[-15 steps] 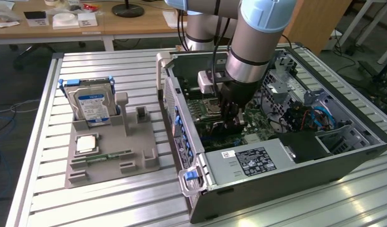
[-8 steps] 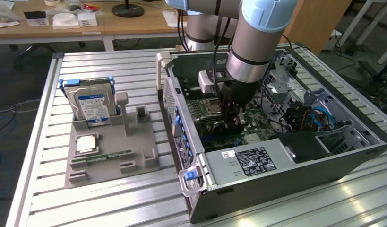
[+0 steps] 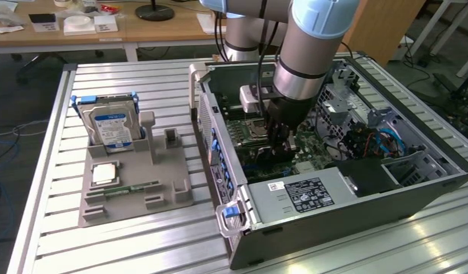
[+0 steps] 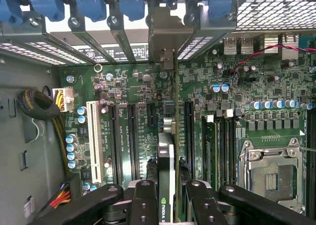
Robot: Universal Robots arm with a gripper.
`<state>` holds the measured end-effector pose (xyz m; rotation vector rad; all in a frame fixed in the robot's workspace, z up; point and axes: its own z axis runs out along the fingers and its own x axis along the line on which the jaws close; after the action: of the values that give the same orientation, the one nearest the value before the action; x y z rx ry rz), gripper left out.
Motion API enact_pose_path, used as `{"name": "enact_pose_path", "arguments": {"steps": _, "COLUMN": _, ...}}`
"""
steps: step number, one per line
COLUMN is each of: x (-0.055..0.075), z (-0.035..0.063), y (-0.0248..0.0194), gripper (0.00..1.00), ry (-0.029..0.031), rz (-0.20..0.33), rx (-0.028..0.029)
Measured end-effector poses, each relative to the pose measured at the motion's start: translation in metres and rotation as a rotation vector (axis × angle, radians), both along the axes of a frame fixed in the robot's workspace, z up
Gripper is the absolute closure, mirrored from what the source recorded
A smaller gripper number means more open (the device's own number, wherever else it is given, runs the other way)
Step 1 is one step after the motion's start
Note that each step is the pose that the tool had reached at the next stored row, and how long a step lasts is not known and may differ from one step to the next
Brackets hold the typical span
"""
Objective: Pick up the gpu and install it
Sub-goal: 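Insert the gpu into the slot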
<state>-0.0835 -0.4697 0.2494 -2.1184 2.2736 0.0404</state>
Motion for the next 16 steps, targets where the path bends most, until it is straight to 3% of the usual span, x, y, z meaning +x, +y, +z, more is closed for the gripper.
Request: {"name": "enact_pose_path", "arguments": {"steps": 16, "x": -0.0005, "z": -0.0021, "y": 0.0, "gripper": 0.73, "ry": -0.0007, "rz": 0.001, "rx": 0.0}}
